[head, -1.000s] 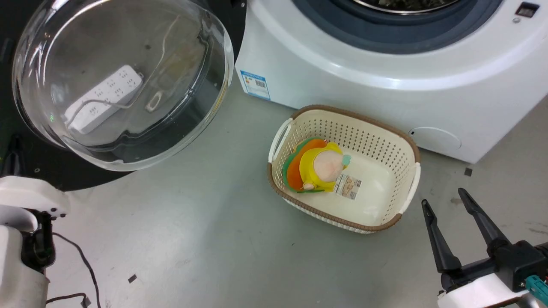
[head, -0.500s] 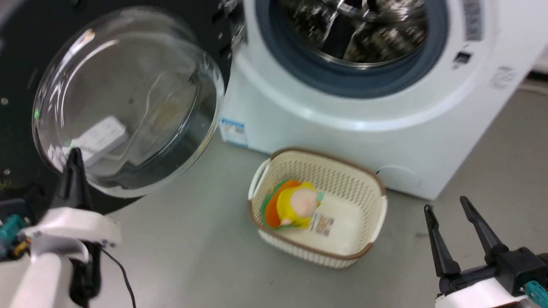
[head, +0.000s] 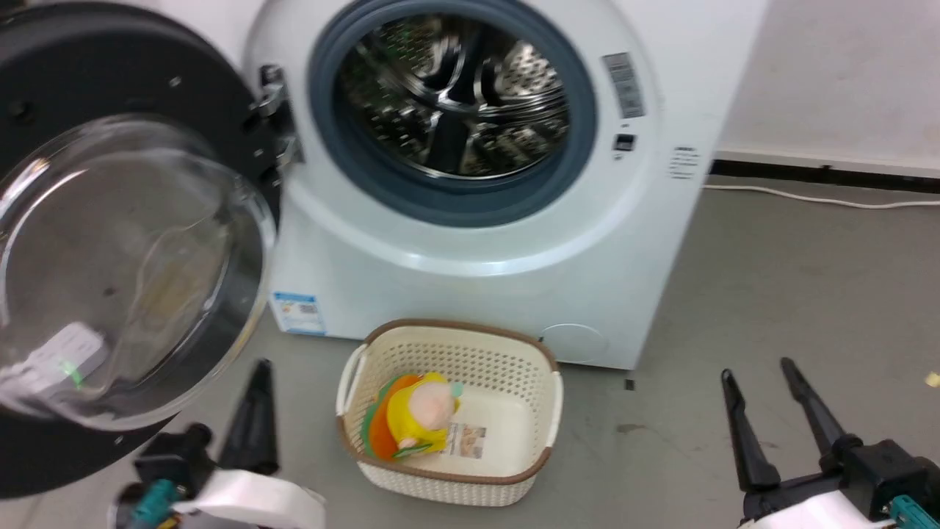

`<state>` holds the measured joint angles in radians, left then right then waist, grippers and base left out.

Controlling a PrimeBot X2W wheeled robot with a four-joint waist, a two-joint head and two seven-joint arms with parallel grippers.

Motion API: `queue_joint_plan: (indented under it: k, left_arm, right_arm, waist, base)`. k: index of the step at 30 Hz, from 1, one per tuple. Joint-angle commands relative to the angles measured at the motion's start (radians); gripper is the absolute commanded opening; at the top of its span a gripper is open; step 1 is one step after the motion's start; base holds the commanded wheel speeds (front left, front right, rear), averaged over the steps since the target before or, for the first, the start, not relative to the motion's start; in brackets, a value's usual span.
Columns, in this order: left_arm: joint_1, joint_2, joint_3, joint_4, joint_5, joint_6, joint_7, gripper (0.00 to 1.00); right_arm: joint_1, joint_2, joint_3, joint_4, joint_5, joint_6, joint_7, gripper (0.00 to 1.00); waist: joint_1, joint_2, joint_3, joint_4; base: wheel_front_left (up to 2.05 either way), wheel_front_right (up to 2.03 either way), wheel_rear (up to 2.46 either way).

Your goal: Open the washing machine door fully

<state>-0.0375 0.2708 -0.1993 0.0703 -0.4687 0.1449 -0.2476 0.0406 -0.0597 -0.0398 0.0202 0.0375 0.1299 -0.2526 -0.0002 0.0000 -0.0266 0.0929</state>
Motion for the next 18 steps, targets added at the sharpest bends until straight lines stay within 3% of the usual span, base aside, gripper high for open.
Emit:
queue_joint_plan:
  k: [1,2,3,4,11,18]
  left_arm:
    - [0.018,-0.018,-0.008,0.006,0.006,0.007,-0.007,0.00]
    - [0.025,-0.028,-0.015,0.013,0.013,0.008,-0.009,0.36]
    - [0.032,-0.033,-0.025,0.022,0.026,0.010,-0.010,0.96]
    - [0.036,-0.040,-0.034,0.032,0.037,0.011,-0.011,1.00]
    - [0.053,-0.081,-0.072,0.086,0.117,0.024,-0.014,1.00]
    - [0.062,-0.118,-0.057,0.078,0.166,0.002,-0.014,1.00]
  right_arm:
    - [0.018,0.007,0.002,0.005,0.012,0.001,-0.006,1.00]
    - [0.021,0.007,0.003,0.007,0.015,0.001,-0.007,1.00]
    - [0.023,0.008,0.004,0.009,0.017,0.001,-0.007,1.00]
    - [0.025,0.008,0.005,0.011,0.019,0.001,-0.008,1.00]
    - [0.036,0.009,0.009,0.011,0.037,0.001,-0.009,1.00]
    - [0.048,0.009,0.004,0.020,0.042,0.001,-0.009,1.00]
  waist:
    - [0.0002,0.0000,-0.019,-0.033]
    - [0.0002,0.0000,-0.021,-0.039]
    - [0.0002,0.0000,-0.023,-0.045]
    - [0.0002,0.0000,-0.024,-0.049]
    - [0.0002,0.0000,-0.028,-0.060]
    - [0.0002,0.0000,-0.028,-0.052]
  base:
    - [0.00,0.00,0.00]
    - [0.00,0.00,0.00]
    - [0.00,0.00,0.00]
    - [0.00,0.00,0.00]
    - [0.00,0.00,0.00]
    - [0.00,0.00,0.00]
